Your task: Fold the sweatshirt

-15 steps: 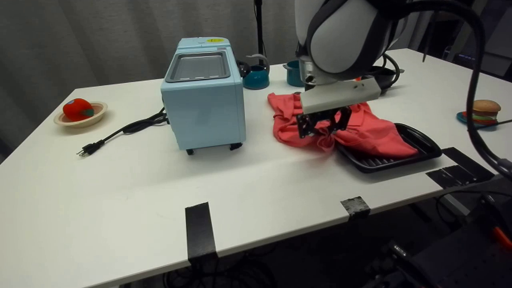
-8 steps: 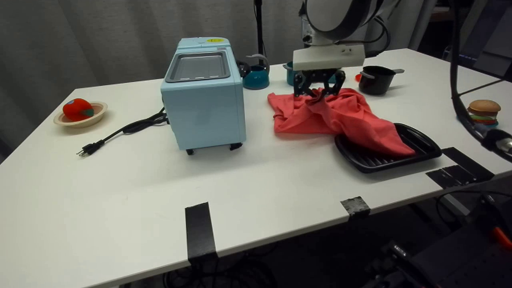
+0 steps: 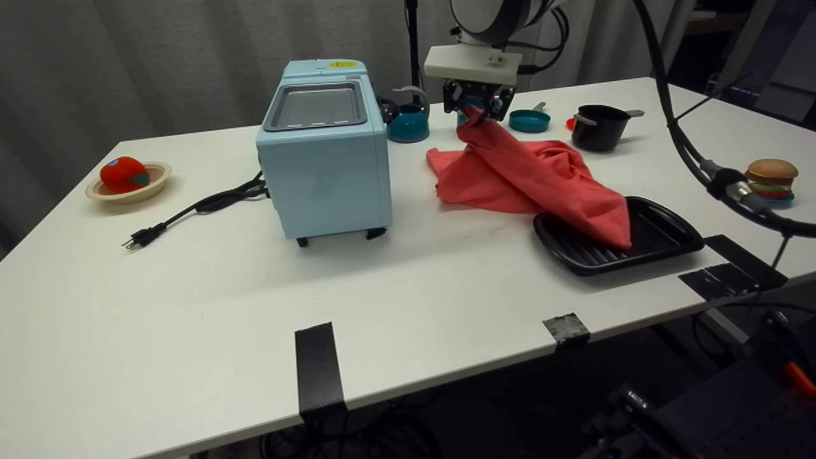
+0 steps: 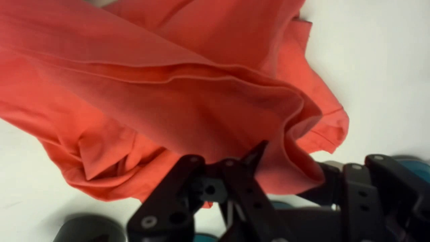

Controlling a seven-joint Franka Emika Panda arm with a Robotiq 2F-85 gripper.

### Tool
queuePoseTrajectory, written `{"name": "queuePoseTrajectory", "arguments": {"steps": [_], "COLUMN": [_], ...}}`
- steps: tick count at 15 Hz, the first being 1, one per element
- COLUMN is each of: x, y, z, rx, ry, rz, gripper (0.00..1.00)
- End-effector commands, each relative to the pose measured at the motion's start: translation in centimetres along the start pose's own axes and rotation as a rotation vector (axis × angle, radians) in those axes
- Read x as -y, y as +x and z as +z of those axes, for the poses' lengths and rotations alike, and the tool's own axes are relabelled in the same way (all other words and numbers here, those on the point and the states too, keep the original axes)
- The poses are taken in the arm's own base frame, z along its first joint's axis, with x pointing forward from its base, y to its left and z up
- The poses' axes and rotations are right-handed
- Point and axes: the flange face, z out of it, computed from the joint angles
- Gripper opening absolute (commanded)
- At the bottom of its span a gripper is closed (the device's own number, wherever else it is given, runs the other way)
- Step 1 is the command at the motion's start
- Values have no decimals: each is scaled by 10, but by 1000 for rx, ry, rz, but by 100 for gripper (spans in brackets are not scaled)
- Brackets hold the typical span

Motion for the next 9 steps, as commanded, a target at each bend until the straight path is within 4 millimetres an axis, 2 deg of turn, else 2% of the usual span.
{"name": "queuePoseTrajectory", "arguments": {"steps": [1,3,4,5,6,9], "x": [35,49,55,59,62,64], "y": [34,42,53,52,59,61], "z": [10,13,16,16,20,23], "rx": [-59,-97,-113,-131,-136,-138], "ry": [15,20,19,16,17,20], "rz": [86,111,122,128,131,140], "gripper": [0,0,0,25,26,49]}}
